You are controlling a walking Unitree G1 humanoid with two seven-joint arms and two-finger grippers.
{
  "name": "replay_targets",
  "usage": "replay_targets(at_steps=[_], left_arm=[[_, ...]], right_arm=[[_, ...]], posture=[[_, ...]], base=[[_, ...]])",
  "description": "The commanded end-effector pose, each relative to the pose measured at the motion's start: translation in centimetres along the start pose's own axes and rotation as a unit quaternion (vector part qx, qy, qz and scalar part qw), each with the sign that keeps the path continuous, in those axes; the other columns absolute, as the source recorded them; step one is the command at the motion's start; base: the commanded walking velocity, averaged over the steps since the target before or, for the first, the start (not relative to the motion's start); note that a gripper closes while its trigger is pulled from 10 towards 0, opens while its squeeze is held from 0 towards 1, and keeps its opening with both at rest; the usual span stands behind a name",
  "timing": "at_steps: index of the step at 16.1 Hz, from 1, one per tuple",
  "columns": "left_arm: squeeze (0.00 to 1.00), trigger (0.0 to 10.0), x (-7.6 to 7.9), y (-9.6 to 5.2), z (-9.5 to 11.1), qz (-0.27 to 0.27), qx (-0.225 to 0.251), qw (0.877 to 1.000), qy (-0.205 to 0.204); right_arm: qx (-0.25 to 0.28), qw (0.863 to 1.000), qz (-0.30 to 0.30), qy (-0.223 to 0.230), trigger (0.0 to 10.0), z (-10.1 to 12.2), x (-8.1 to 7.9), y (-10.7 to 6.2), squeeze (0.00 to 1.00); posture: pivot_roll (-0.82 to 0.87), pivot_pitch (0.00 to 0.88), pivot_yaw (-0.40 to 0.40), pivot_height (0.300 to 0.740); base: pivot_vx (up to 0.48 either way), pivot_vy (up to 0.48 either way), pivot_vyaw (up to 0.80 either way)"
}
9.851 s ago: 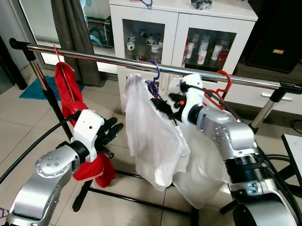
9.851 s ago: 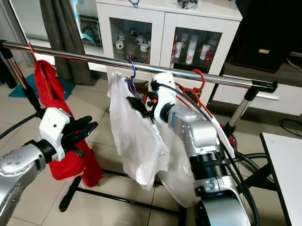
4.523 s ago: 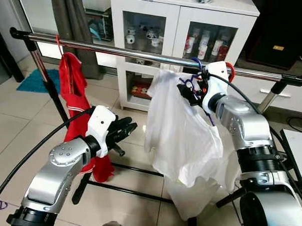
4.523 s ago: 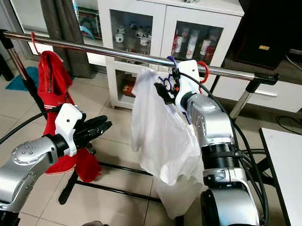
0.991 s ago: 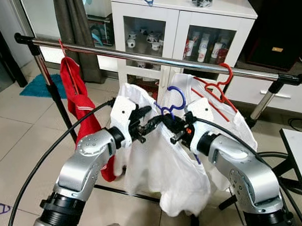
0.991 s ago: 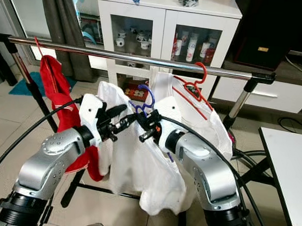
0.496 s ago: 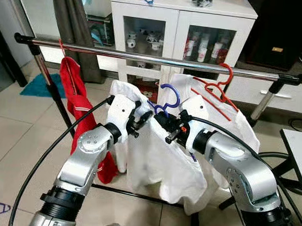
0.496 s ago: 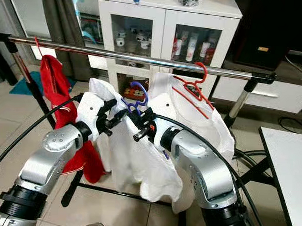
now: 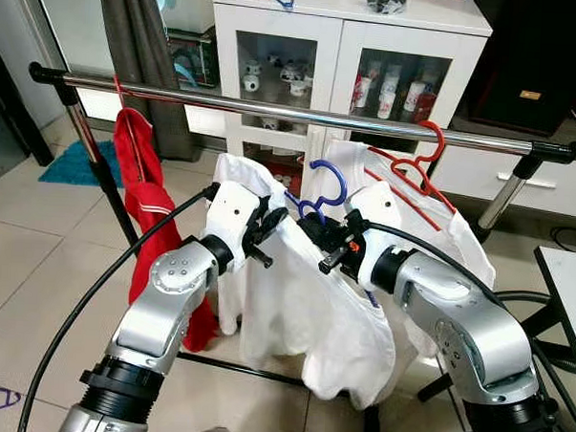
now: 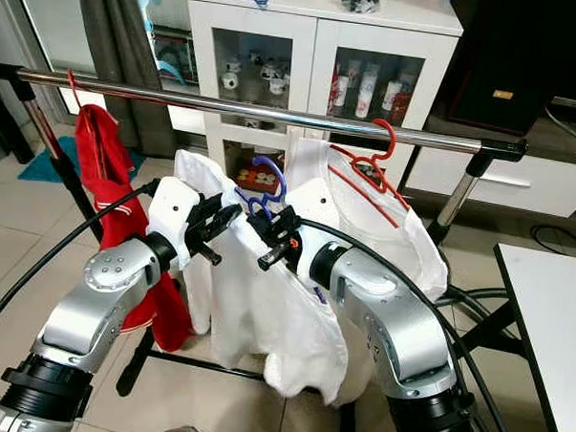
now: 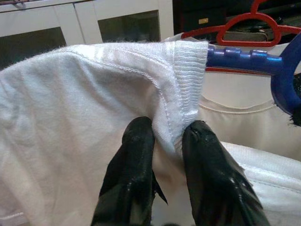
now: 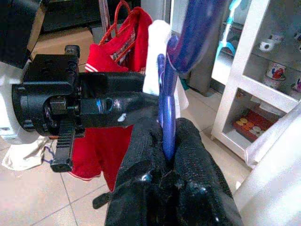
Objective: Hang hanger
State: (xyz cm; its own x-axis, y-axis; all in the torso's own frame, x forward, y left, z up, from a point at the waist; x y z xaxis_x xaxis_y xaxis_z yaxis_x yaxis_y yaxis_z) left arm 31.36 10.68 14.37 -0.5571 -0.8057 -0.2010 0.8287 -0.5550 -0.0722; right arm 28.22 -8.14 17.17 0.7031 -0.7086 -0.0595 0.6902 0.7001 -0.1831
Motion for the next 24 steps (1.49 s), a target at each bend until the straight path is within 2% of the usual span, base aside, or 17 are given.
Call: replay_targets(at_steps=[1, 8, 10, 16, 17, 19, 23, 24], left_arm=[[0.00, 0.0, -0.5, -0.1, -0.1, 0.014, -0.001, 1.000, 0.002], [0.00, 0.0, -1.6, -0.6, 0.9, 0.030, 0.039, 0.999, -0.019], [0.00, 0.0, -1.0, -1.4, 2.1, -0.008, 0.082, 0.996, -0.033], [0.00, 0.0, -2.0, -4.5, 4.3, -0.023, 0.137, 0.989, -0.052], [0.00, 0.0, -3.1, -5.1, 4.7, -0.002, 0.135, 0.990, -0.037], [0.00, 0.0, -7.1, -5.5, 4.4, 0.103, 0.093, 0.990, 0.019], [0.00, 0.0, -7.1, -5.5, 4.4, 0.103, 0.093, 0.990, 0.019], [0.00, 0.0, -7.7, -5.7, 4.4, 0.117, 0.088, 0.989, 0.027]], right_arm=[[0.020, 1.000, 0.003, -0.007, 0.0, 1.0, 0.2, -0.1, 0.00], [0.006, 1.000, -0.019, -0.016, 0.0, 0.7, 1.2, -0.4, 0.00], [-0.025, 0.999, -0.031, -0.034, 0.0, -0.1, 1.8, -0.9, 0.00], [-0.087, 0.993, -0.061, -0.057, 0.0, -1.9, 3.9, -2.4, 0.00], [-0.104, 0.991, -0.059, -0.063, 0.0, -2.3, 4.5, -3.0, 0.00], [-0.091, 0.992, -0.026, -0.082, 0.0, -1.7, 4.6, -3.9, 0.00], [-0.091, 0.992, -0.026, -0.082, 0.0, -1.7, 4.6, -3.9, 0.00], [-0.086, 0.992, -0.016, -0.087, 0.0, -1.6, 4.6, -4.1, 0.00]], posture=[[0.03, 0.000, 0.020, 0.740], [0.03, 0.000, 0.025, 0.740], [0.03, 0.000, 0.027, 0.740], [0.03, 0.000, 0.033, 0.740], [0.03, 0.000, 0.028, 0.740], [0.04, 0.000, 0.022, 0.740], [0.04, 0.000, 0.022, 0.740], [0.04, 0.000, 0.022, 0.740]], base=[[0.000, 0.000, 0.00], [0.000, 0.000, 0.00], [0.000, 0.000, 0.00], [0.000, 0.000, 0.00], [0.000, 0.000, 0.00], [0.000, 0.000, 0.00], [0.000, 0.000, 0.00], [0.000, 0.000, 0.00]])
Point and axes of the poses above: a point about 5 cm out from each wrist's last joint towards the gripper, its own y axis pointing out of the wrist towards the gripper, its own z axis along the axis of the wrist's last joint, x = y × z, the point moved 1 cm from there along y, pointing out of the wrist towards the gripper, and after that the axes turned 3 degrees about y, right-handed, at the moved point
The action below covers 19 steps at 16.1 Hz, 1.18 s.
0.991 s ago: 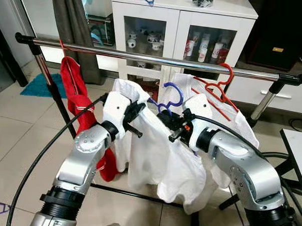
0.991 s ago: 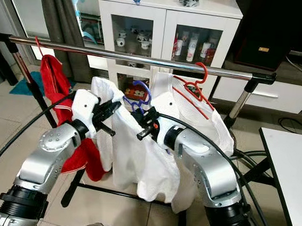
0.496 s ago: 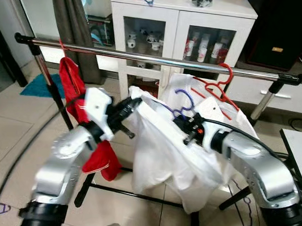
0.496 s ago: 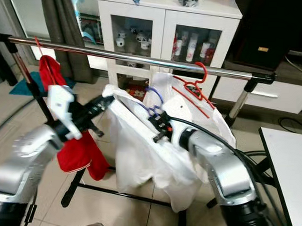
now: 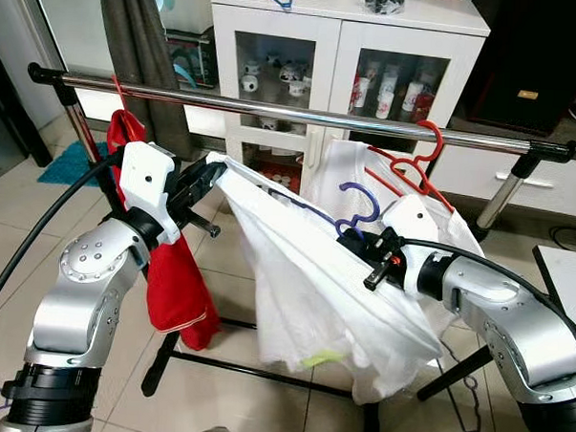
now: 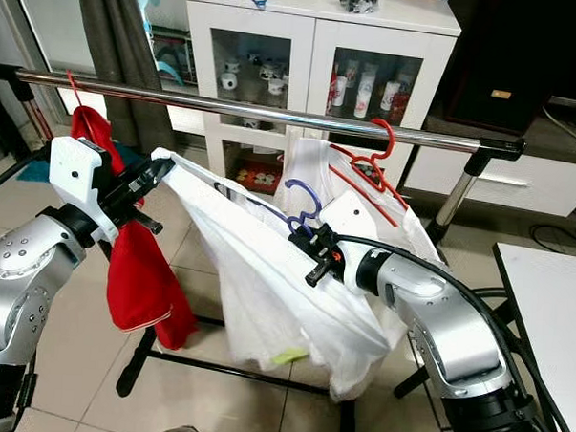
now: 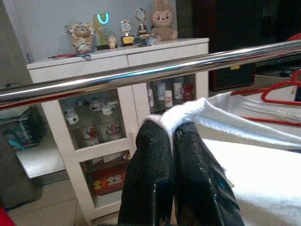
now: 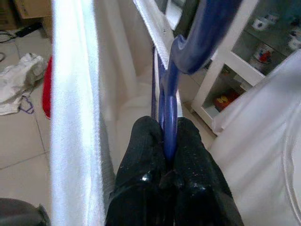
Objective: Hang hanger
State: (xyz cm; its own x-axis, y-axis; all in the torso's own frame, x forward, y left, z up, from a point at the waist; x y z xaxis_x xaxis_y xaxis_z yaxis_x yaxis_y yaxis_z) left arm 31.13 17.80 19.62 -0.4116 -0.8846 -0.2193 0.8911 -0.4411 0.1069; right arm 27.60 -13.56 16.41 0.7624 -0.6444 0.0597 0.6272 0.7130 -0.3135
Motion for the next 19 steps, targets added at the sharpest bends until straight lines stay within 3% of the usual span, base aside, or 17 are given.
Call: replay_targets(at_steps=[1, 2, 4, 7, 9, 11, 12, 13, 15, 17, 18, 19], left_arm=[[0.00, 0.0, -4.0, -0.4, 1.3, 0.094, 0.012, 0.995, 0.037], [0.00, 0.0, -4.6, 0.0, 1.2, 0.107, 0.007, 0.994, 0.037], [0.00, 0.0, -4.2, 0.2, 0.3, 0.110, -0.002, 0.994, 0.010], [0.00, 0.0, -3.3, 0.8, -0.2, 0.082, -0.003, 0.996, -0.020], [0.00, 0.0, -0.3, 1.4, -1.4, -0.005, -0.023, 0.998, -0.061], [0.00, 0.0, 2.9, 1.7, -2.5, -0.057, -0.038, 0.992, -0.102], [0.00, 0.0, 3.5, 1.7, -2.5, -0.068, -0.038, 0.991, -0.105], [0.00, 0.0, 6.6, 1.8, -2.2, -0.139, -0.030, 0.982, -0.126], [0.00, 0.0, 10.0, 1.7, -1.6, -0.219, -0.021, 0.966, -0.136], [0.00, 0.0, 11.3, 1.8, -0.9, -0.242, -0.007, 0.960, -0.140], [0.00, 0.0, 11.5, 1.9, -0.6, -0.244, -0.002, 0.959, -0.143], [0.00, 0.0, 11.4, 1.9, -0.1, -0.243, 0.011, 0.958, -0.153]], right_arm=[[0.032, 0.999, 0.037, 0.013, 0.0, 0.9, -0.2, -1.9, 0.00], [0.072, 0.994, 0.074, 0.037, 0.0, 1.8, -0.7, -2.9, 0.00], [0.101, 0.988, 0.103, 0.055, 0.0, 2.3, -1.2, -3.7, 0.00], [0.109, 0.989, 0.081, 0.063, 0.0, 2.4, -0.8, -3.7, 0.00], [0.150, 0.981, 0.041, 0.116, 0.0, 3.0, -0.1, -3.0, 0.00], [0.214, 0.958, -0.012, 0.190, 0.0, 4.1, 1.0, -2.0, 0.00], [0.224, 0.953, -0.016, 0.203, 0.0, 4.2, 1.1, -1.8, 0.00], [0.266, 0.931, -0.035, 0.248, 0.0, 5.1, 1.4, -1.3, 0.00], [0.301, 0.914, -0.052, 0.268, 0.0, 6.1, 1.6, -0.9, 0.00], [0.288, 0.929, -0.062, 0.224, 0.0, 6.4, 0.9, -0.4, 0.00], [0.292, 0.927, -0.070, 0.223, 0.0, 6.4, 0.9, -0.3, 0.00], [0.269, 0.941, -0.099, 0.180, 0.0, 6.2, 0.9, -0.1, 0.00]], posture=[[0.03, 0.000, 0.034, 0.740], [0.03, 0.000, 0.040, 0.740], [0.02, 0.000, 0.046, 0.740], [0.02, 0.000, 0.051, 0.740], [0.03, 0.000, 0.047, 0.740], [0.03, 0.000, 0.044, 0.740], [0.03, 0.000, 0.042, 0.740], [0.03, 0.000, 0.040, 0.740], [0.03, 0.000, 0.040, 0.740], [0.03, 0.000, 0.037, 0.740], [0.03, 0.000, 0.037, 0.740], [0.03, 0.000, 0.038, 0.740]], base=[[0.000, 0.000, 0.00], [0.000, 0.000, 0.00], [0.000, 0.000, 0.00], [0.000, 0.000, 0.00], [0.000, 0.000, 0.00], [0.000, 0.000, 0.00], [0.000, 0.000, 0.00], [0.000, 0.000, 0.00], [0.000, 0.000, 0.00], [0.000, 0.000, 0.00], [0.000, 0.000, 0.00], [0.000, 0.000, 0.00]])
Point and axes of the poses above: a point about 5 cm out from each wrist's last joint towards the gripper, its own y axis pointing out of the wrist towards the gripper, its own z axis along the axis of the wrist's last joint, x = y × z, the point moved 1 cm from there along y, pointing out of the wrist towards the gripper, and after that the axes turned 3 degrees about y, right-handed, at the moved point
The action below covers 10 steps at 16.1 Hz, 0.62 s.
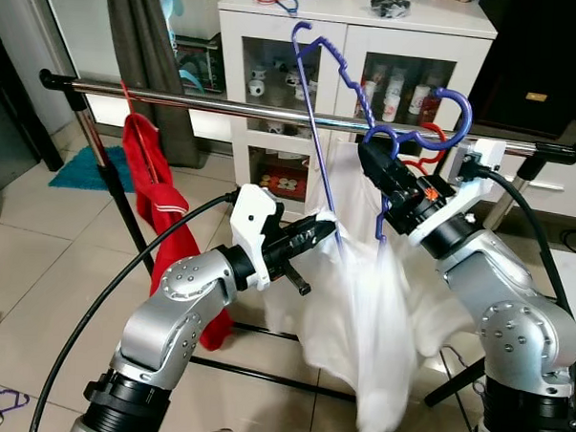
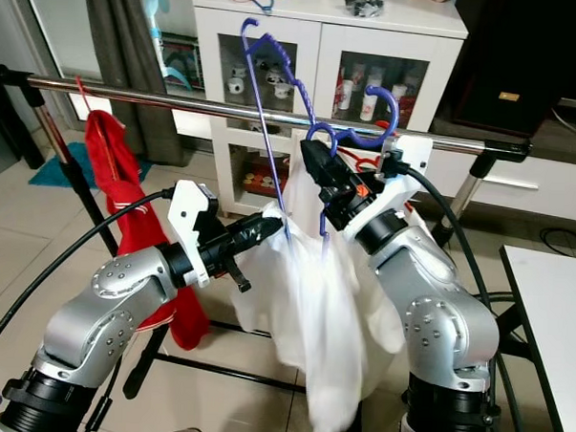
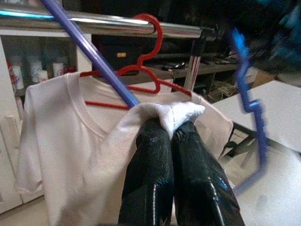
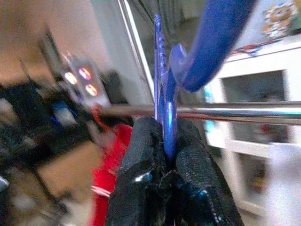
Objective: Hang hanger
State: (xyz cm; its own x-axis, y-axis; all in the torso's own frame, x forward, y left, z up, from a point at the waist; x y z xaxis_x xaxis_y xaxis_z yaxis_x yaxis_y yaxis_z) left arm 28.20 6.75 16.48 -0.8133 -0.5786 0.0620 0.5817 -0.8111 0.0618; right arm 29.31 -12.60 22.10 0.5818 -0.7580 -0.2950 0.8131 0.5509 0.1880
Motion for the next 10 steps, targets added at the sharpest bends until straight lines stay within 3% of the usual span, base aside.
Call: replay_targets(at_steps=[1, 2, 3, 4, 5, 7, 9, 10], left_arm=[[0.00, 0.0, -0.1, -0.1, 1.4, -0.002, 0.034, 0.999, -0.005], [0.00, 0.0, -0.1, -0.1, 3.0, -0.003, 0.086, 0.996, -0.035], [0.00, 0.0, 0.0, -0.4, 5.3, -0.018, 0.153, 0.986, -0.066], [0.00, 0.0, 0.0, -0.8, 6.6, -0.033, 0.185, 0.979, -0.082], [0.00, 0.0, -0.2, -1.2, 6.6, -0.038, 0.171, 0.982, -0.076], [0.00, 0.0, -0.7, -2.2, 3.4, -0.025, 0.056, 0.998, -0.019], [0.00, 0.0, -1.5, -3.4, 1.3, 0.016, -0.011, 1.000, 0.003], [0.00, 0.0, -1.8, -4.4, 0.5, 0.047, -0.029, 0.998, 0.004]], right_arm=[[-0.018, 0.998, -0.011, -0.064, 0.0, -0.4, -0.1, 0.1, 0.00], [-0.029, 0.996, -0.013, -0.084, 0.0, -1.1, -0.4, 0.2, 0.00], [0.014, 0.999, -0.039, -0.008, 0.0, -0.7, -0.3, 0.3, 0.00], [0.022, 0.999, -0.042, -0.007, 0.0, -0.6, -0.3, 0.4, 0.00], [0.027, 0.999, -0.038, -0.008, 0.0, -0.4, -0.3, 0.4, 0.00], [0.034, 0.998, -0.047, -0.018, 0.0, -0.1, 0.2, -0.2, 0.00], [0.023, 0.997, -0.057, -0.039, 0.0, -0.2, 0.5, -1.2, 0.00], [0.002, 0.997, -0.055, -0.047, 2.9, -0.7, 0.2, -2.2, 0.00]], posture=[[0.03, 0.000, 0.038, 0.740], [0.03, 0.000, 0.040, 0.740], [0.03, 0.000, 0.037, 0.740], [0.03, 0.000, 0.037, 0.740], [0.03, 0.000, 0.037, 0.740], [0.03, 0.000, 0.034, 0.740], [0.03, 0.000, 0.032, 0.740], [0.02, 0.000, 0.031, 0.740]], base=[[0.000, 0.000, 0.00], [0.000, 0.000, 0.00], [0.000, 0.000, 0.00], [0.000, 0.000, 0.00], [0.000, 0.000, 0.00], [0.000, 0.000, 0.00], [0.000, 0.000, 0.00], [0.000, 0.000, 0.00]])
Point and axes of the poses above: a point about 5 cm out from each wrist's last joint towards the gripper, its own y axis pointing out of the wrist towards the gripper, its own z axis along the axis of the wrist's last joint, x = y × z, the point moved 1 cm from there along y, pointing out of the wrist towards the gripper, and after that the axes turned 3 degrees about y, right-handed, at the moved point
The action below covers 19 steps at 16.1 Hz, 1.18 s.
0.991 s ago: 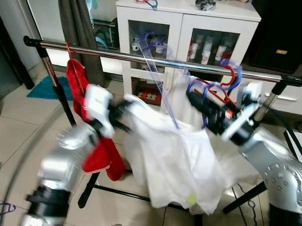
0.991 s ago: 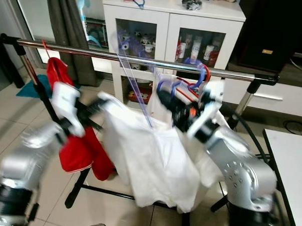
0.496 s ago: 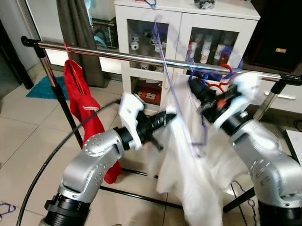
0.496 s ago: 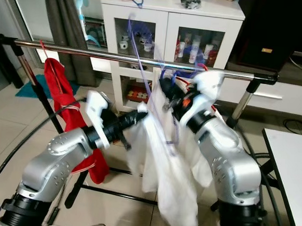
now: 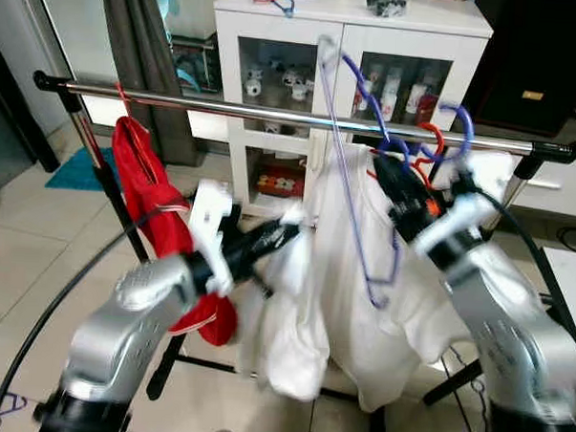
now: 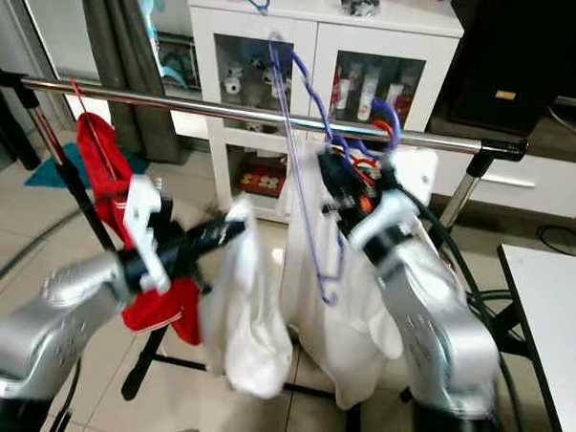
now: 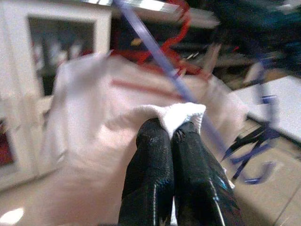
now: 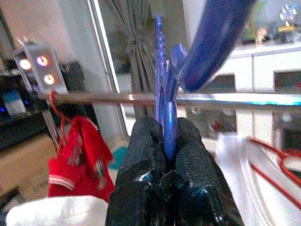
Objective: Hang hanger
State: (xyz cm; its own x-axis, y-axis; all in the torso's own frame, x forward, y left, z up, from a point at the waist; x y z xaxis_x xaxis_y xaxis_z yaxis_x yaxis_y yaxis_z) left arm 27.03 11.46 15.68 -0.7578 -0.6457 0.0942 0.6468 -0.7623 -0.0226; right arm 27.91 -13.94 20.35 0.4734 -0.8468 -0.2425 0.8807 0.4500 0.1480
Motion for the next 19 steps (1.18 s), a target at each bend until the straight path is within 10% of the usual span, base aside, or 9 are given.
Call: replay_targets(at_steps=[1, 2, 3, 8, 12, 19], left_arm=[[0.00, 0.0, -0.4, -0.9, 0.6, 0.040, 0.003, 0.999, 0.015], [0.00, 7.7, -1.0, -2.0, -0.1, 0.093, -0.020, 0.995, 0.009], [0.00, 10.0, -1.3, -2.4, -0.4, 0.117, -0.031, 0.993, 0.008], [0.00, 10.0, -0.8, -3.6, -2.1, 0.175, -0.068, 0.982, -0.029], [0.00, 10.0, -0.1, -3.7, -2.4, 0.167, -0.094, 0.981, -0.032], [0.00, 10.0, 0.5, -4.0, -1.5, 0.141, -0.078, 0.987, 0.007]], right_arm=[[-0.027, 0.999, 0.019, -0.015, 10.0, -0.2, -0.9, -1.3, 0.00], [-0.078, 0.995, 0.037, -0.049, 10.0, -1.5, -1.7, -3.1, 0.00], [-0.096, 0.992, 0.040, -0.067, 10.0, -2.0, -1.9, -3.8, 0.00], [-0.123, 0.991, -0.041, -0.033, 10.0, -3.1, -1.4, -7.0, 0.00], [-0.106, 0.994, -0.028, 0.021, 10.0, -2.8, -2.0, -7.0, 0.00], [-0.090, 0.995, -0.034, -0.009, 10.0, -2.1, -2.0, -6.0, 0.00]], posture=[[0.02, 0.000, 0.031, 0.740], [0.01, 0.000, 0.032, 0.740], [0.01, 0.000, 0.033, 0.740], [0.00, 0.001, 0.039, 0.740], [0.00, 0.000, 0.032, 0.740], [0.02, 0.001, 0.008, 0.740]], base=[[0.000, 0.000, 0.00], [0.000, 0.000, 0.00], [0.000, 0.000, 0.00], [0.000, 0.000, -0.48], [0.000, 0.000, -0.80], [0.000, 0.000, -0.80]])
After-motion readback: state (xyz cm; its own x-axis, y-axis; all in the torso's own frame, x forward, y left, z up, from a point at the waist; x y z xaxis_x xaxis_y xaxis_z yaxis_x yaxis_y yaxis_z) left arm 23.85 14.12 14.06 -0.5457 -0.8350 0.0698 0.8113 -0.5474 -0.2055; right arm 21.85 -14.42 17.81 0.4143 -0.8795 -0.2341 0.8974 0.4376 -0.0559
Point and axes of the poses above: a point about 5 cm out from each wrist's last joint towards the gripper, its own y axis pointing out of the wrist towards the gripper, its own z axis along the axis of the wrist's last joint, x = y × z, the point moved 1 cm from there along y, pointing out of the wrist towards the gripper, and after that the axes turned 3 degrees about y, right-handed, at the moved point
